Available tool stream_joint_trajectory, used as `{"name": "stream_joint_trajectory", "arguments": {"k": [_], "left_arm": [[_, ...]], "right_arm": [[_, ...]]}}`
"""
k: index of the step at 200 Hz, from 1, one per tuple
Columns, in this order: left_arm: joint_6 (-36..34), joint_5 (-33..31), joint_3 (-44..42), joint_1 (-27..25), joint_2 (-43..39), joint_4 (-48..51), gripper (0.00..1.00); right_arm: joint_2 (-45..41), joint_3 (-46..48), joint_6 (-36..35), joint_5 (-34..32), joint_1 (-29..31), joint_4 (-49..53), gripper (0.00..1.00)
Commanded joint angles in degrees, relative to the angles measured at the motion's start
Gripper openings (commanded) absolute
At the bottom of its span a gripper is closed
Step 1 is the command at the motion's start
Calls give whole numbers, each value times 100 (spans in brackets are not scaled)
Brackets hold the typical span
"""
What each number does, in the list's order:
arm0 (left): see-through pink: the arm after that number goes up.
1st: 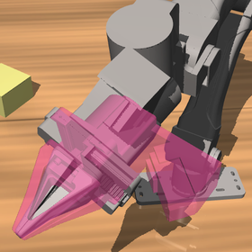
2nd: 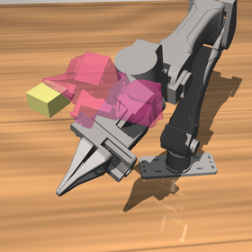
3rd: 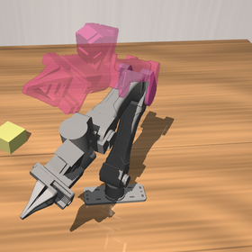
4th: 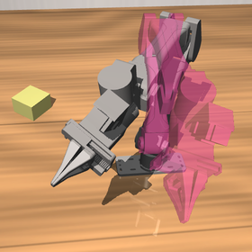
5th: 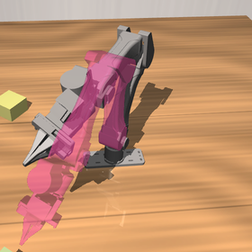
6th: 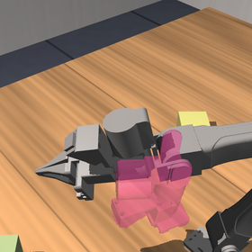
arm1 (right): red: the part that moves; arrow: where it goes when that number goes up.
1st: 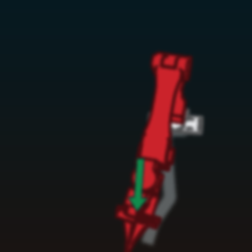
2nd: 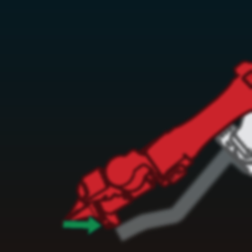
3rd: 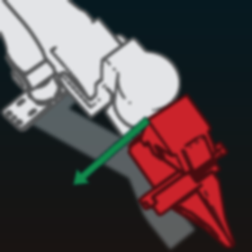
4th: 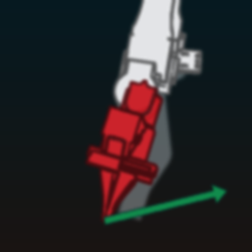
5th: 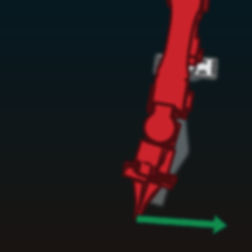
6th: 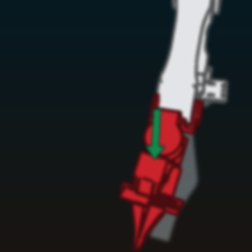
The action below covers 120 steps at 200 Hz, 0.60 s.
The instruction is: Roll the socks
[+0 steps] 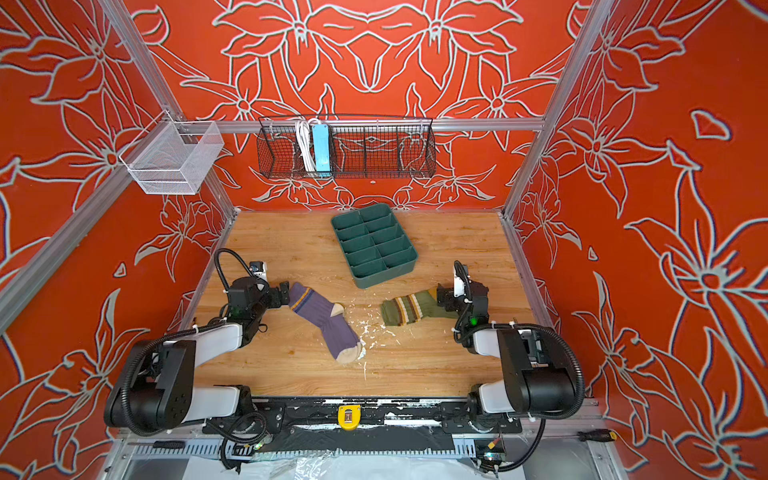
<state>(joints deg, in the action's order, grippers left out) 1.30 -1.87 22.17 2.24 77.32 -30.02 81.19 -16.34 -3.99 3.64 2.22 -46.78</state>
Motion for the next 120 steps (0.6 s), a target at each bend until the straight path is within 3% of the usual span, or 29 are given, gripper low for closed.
{"name": "stream_joint_trajectory", "arguments": {"k": [1,120], "left_arm": [[28,-31,41,-18,12,-7,97],[33,-35,26,-13,-17,-37,97]], "right_arm": [[-68,-115,39,-57,-32,-24,98],[-105,-80,86,-166,-29,-81,98]]}}
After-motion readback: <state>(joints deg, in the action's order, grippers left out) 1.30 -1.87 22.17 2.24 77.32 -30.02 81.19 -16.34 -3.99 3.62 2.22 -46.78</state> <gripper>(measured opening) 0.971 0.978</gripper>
